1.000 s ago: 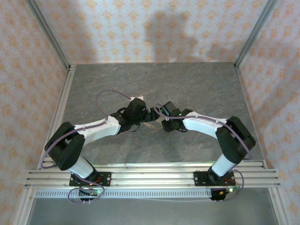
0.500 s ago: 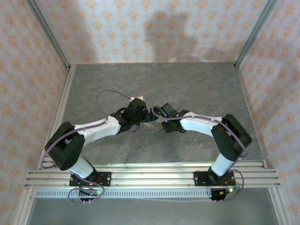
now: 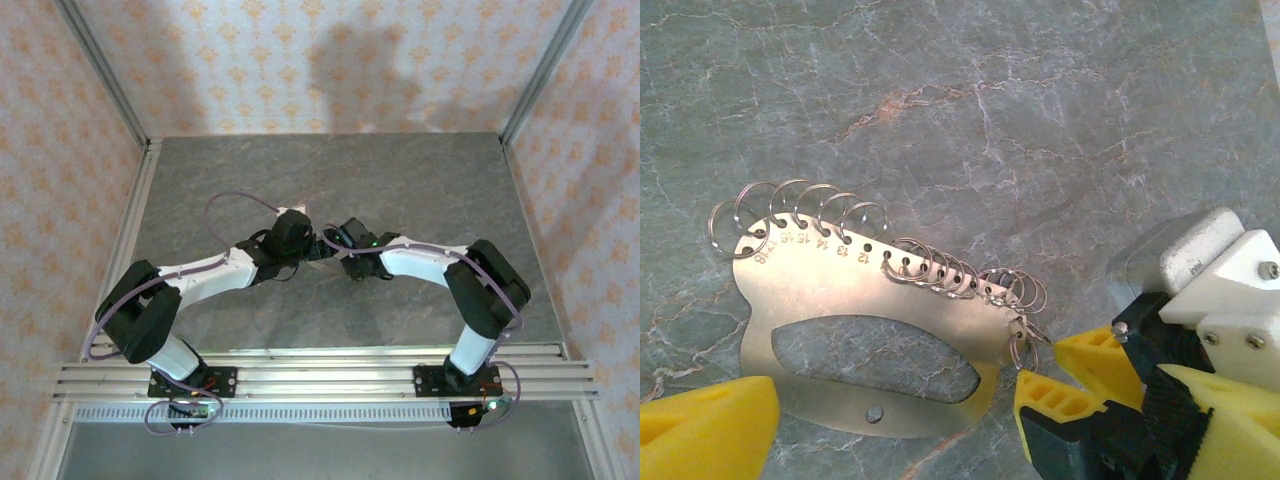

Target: Put the keys on the keyring

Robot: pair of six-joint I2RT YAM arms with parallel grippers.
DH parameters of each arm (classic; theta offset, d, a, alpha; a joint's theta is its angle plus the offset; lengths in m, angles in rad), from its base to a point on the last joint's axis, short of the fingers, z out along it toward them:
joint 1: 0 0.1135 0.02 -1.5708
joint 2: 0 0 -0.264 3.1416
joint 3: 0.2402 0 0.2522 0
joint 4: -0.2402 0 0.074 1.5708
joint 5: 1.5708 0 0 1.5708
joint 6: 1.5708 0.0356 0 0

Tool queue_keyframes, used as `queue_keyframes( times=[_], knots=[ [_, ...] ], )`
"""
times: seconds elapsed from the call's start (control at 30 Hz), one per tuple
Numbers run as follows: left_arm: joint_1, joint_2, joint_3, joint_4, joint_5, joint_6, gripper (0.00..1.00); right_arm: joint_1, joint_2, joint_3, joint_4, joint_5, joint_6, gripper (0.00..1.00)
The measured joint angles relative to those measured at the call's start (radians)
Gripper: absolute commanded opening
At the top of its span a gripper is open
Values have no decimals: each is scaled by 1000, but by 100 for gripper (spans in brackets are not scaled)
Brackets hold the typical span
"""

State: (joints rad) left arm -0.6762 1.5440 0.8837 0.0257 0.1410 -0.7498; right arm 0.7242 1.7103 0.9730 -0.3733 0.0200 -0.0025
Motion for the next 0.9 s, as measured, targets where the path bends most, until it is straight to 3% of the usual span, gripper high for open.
queue_keyframes(
  times=[0.4, 0.67, 0.9],
  knots=[
    [0, -8, 0, -18, -18, 11, 95, 0, 32, 9, 13, 1, -3, 22],
    [0, -16, 0, -27, -18, 15, 96, 2, 32, 9, 16, 19, -19, 0],
    [0, -37, 0, -29, -18, 18, 96, 2, -29, 9, 13, -18, -29, 0]
  ],
)
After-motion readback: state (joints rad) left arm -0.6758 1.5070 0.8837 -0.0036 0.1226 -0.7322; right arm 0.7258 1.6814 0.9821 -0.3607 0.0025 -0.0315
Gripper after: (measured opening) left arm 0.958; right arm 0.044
